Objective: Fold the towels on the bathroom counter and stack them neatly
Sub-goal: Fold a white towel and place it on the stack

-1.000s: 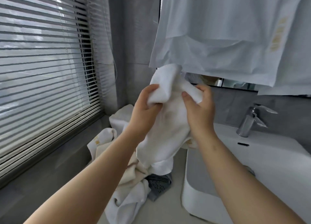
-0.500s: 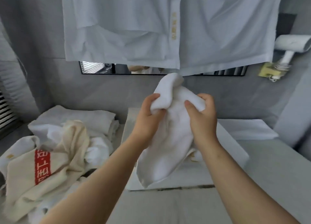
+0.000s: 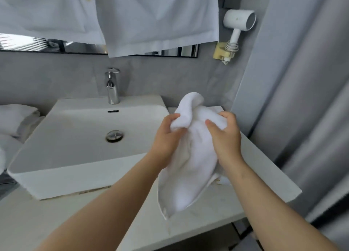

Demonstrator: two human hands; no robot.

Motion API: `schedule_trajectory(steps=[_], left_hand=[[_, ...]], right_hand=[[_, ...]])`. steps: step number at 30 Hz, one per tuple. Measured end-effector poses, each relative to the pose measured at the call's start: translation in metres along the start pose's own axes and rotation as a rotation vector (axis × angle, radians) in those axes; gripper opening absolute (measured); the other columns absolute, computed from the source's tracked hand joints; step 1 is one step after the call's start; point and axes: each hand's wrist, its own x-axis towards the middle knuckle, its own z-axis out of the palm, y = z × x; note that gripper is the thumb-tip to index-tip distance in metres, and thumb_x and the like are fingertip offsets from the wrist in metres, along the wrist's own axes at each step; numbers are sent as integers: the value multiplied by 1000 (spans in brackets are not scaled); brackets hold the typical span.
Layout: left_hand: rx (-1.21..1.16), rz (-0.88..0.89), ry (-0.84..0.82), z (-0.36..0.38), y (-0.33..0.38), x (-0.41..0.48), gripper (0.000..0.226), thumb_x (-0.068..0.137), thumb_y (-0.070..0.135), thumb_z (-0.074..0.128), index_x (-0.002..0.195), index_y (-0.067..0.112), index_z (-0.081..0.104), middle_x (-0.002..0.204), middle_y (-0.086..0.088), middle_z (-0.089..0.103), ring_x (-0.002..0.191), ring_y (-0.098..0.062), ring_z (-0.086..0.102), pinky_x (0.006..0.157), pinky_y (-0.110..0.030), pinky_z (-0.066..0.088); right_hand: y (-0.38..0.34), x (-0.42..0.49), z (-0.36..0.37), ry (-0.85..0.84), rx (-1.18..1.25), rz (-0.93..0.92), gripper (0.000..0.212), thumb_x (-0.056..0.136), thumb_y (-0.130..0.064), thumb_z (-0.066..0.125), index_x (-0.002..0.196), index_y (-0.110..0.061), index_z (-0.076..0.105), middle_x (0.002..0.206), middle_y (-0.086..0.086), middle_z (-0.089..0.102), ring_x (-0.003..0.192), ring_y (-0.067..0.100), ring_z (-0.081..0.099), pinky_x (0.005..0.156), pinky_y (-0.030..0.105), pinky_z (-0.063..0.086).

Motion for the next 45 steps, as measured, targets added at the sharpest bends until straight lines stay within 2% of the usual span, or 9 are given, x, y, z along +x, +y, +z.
schedule_trajectory(steps=[4, 7, 15, 21, 28, 31, 34, 40, 45], left_hand=[[83, -74, -56, 37, -24, 25, 27, 90, 17, 58, 115, 25, 53, 102, 7, 58, 91, -13, 58, 81, -30, 49], [111, -120, -76, 55, -42, 48, 31, 87, 23, 61, 116, 27, 53, 105, 4, 60, 91, -12, 58, 78, -28, 47], [158, -182, -92, 96, -74, 133, 28, 89, 20, 59, 115, 29, 51, 109, 1, 56, 93, -16, 54, 82, -30, 45], [278, -240, -98, 112, -101, 169, 37, 90, 20, 57, 125, 26, 48, 113, 0, 52, 97, -18, 51, 81, -28, 40], [414, -327, -25, 115, -136, 175, 40, 90, 20, 58, 128, 22, 47, 122, -7, 55, 101, -21, 52, 85, -28, 41], [553, -351, -36, 115, -152, 170, 51, 92, 22, 56, 139, 22, 35, 133, -9, 48, 118, -27, 49, 95, -30, 39], [640, -346, -57, 119, -162, 164, 64, 91, 21, 59, 145, 18, 25, 143, -10, 37, 128, -26, 41, 98, -28, 34], [704, -428, 23, 130, -177, 159, 76, 87, 29, 63, 148, 22, 18, 146, -8, 36, 129, -25, 41, 102, -31, 36], [800, -520, 44, 136, -183, 146, 74, 89, 39, 58, 148, 31, 14, 142, -7, 43, 123, -27, 47, 96, -31, 38]], right_hand=[[36, 25, -30, 53, -87, 52, 27, 86, -20, 63, 106, -28, 47, 106, -6, 56, 98, 14, 53, 77, 23, 38], [59, 49, -39, 63, -157, 64, 30, 86, -20, 63, 112, -25, 50, 112, -3, 54, 101, 15, 52, 79, 24, 37], [99, 127, -49, 61, -322, 50, 32, 88, -14, 60, 118, -20, 53, 112, -7, 42, 79, 0, 44, 69, 16, 32], [137, 157, -53, 2, -406, 109, 30, 90, -11, 55, 119, -20, 55, 111, -5, 42, 92, 10, 44, 76, 22, 33], [185, 173, -51, -256, -499, 209, 37, 90, -15, 53, 126, -24, 50, 124, 3, 50, 94, 13, 46, 76, 25, 36], [199, 177, -49, -442, -504, 227, 53, 88, -17, 55, 137, -26, 38, 132, 0, 48, 111, 17, 50, 83, 27, 39], [213, 180, -53, -619, -471, 249, 67, 88, -21, 58, 146, -29, 25, 141, -1, 42, 124, 19, 45, 95, 28, 40], [231, 192, -55, -790, -442, 272, 70, 92, -21, 55, 149, -26, 15, 144, 1, 40, 125, 19, 45, 85, 21, 34], [247, 188, -63, -893, -591, 301, 73, 92, -37, 51, 149, -31, 6, 142, 3, 43, 124, 24, 48, 96, 31, 38]])
